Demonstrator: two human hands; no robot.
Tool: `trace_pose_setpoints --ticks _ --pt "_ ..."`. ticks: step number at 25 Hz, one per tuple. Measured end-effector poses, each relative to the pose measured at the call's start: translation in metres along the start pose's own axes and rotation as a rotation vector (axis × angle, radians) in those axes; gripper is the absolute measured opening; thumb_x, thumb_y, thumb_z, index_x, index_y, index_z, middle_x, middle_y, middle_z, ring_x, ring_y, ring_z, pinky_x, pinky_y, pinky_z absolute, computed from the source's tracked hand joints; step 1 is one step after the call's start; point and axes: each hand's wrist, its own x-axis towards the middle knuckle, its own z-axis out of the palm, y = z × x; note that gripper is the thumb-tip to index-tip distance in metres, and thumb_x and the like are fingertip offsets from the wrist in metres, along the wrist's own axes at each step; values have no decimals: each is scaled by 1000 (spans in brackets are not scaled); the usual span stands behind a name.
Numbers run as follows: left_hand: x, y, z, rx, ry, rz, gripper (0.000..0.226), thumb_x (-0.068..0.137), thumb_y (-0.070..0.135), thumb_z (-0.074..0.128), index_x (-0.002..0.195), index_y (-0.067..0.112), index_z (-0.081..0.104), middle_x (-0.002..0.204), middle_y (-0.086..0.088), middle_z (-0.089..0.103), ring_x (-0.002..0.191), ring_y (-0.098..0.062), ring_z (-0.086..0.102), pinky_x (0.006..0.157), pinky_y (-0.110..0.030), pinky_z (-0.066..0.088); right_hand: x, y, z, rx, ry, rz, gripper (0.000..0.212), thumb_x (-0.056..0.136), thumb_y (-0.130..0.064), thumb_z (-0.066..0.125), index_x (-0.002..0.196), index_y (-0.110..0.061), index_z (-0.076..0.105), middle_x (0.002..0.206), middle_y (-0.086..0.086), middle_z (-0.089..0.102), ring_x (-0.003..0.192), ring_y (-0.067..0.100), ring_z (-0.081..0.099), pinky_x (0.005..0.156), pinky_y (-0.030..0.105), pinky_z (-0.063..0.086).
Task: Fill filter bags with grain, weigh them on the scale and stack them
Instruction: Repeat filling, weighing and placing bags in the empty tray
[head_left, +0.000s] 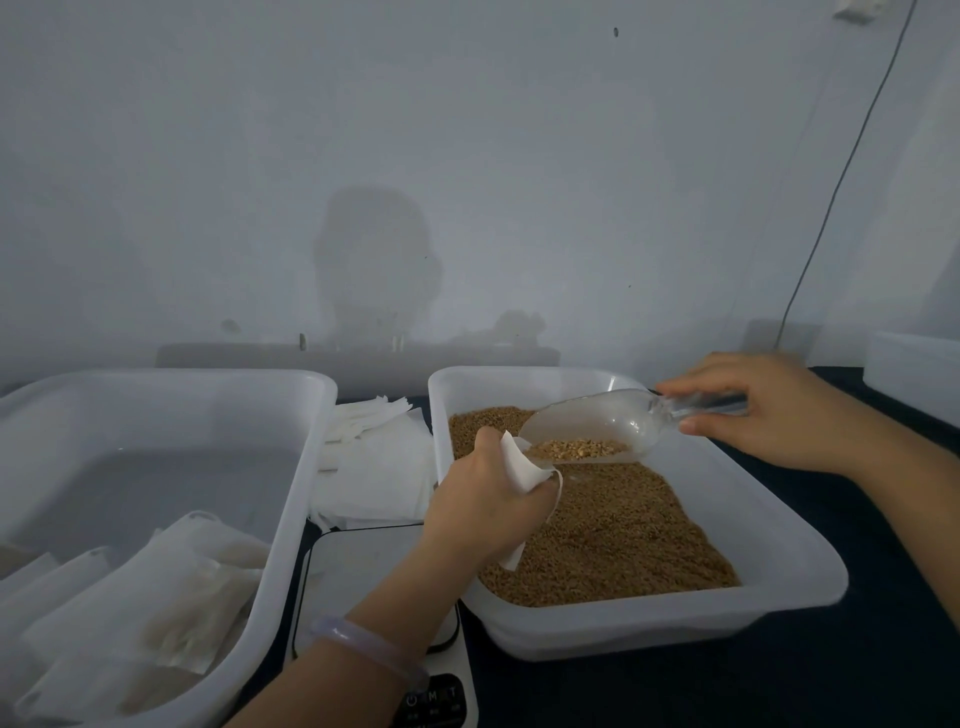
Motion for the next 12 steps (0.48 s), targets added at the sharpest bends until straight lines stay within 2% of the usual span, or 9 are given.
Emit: trace_pose_setpoints --ticks 3,7,10,12 --pt "1 -4 0 -35 6 5 28 84 40 59 99 22 43 84 10 57 75 -10 58 59 -28 45 -4 9 22 72 -73 129 30 83 -23 68 112 -30 63 97 -22 58 91 -6 54 81 16 41" --pt "0 -1 -6 -195 3 0 12 94 30 50 85 23 45 76 10 56 67 -7 54 57 -22 40 -12 18 75 53 -251 268 18 87 -28 64 104 -28 59 102 -13 60 90 -2 54 74 16 43" --pt "-4 7 -17 -329 -31 17 19 96 23 47 87 8 56 75 6 60 71 -12 56 66 -26 44 -16 15 103 -19 -390 300 10 89 -30 62 98 -30 58 107 -8 62 91 3 58 79 21 48" --pt "-6 10 -31 -324 -67 45 21 95 23 49 83 9 59 75 7 57 71 -12 56 68 -27 43 -14 -1 107 -35 -390 279 21 86 -37 65 105 -31 58 117 -11 59 100 6 58 87 23 48"
